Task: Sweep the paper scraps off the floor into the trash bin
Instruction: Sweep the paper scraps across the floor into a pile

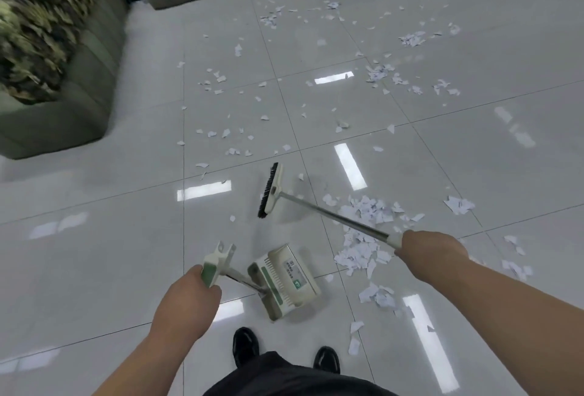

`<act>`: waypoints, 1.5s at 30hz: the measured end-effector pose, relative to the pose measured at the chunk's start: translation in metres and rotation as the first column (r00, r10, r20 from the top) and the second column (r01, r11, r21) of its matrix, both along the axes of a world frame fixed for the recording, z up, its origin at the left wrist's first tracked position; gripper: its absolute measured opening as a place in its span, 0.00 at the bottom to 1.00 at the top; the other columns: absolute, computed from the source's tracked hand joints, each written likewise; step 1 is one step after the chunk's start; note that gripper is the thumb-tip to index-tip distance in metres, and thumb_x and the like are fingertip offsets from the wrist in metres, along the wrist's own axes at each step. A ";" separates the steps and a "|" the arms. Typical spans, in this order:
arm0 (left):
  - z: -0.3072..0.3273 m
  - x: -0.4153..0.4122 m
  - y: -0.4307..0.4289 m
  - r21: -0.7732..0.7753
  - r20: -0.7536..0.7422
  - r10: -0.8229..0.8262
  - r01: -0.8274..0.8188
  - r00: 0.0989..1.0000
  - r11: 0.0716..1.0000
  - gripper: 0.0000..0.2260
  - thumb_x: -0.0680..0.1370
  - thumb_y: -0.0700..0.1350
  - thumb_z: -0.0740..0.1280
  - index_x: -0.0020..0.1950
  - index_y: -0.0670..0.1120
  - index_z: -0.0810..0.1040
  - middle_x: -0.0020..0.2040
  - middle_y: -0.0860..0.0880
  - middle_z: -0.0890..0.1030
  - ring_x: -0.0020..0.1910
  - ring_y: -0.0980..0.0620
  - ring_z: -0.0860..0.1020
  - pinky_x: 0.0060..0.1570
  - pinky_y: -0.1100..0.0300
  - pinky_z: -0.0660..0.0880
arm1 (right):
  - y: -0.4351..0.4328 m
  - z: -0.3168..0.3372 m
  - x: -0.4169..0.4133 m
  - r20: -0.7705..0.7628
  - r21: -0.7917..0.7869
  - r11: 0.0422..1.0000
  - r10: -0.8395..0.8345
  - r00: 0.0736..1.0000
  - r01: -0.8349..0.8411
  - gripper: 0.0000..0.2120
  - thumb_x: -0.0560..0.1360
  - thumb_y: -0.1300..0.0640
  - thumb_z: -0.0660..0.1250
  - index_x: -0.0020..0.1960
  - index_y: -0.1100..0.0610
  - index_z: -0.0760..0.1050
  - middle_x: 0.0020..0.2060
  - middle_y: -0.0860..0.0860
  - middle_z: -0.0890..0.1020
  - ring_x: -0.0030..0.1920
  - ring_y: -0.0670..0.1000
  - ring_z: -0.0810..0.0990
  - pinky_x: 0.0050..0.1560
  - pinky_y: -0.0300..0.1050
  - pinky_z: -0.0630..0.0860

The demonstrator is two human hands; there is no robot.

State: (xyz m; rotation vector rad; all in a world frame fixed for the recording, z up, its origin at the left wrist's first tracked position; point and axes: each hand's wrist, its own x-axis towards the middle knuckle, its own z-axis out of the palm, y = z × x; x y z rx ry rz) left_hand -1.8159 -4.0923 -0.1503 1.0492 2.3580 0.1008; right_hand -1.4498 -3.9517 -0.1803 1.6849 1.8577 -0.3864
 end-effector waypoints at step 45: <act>-0.029 -0.299 0.179 -0.029 0.136 -0.156 0.161 0.978 0.987 0.02 0.78 0.43 0.61 0.46 0.47 0.72 0.39 0.48 0.79 0.37 0.48 0.77 0.33 0.56 0.69 | 0.153 0.008 -0.227 0.382 0.002 0.967 -0.237 0.893 0.256 0.05 0.73 0.59 0.59 0.41 0.50 0.71 0.45 0.45 0.81 0.40 0.47 0.79 0.45 0.42 0.74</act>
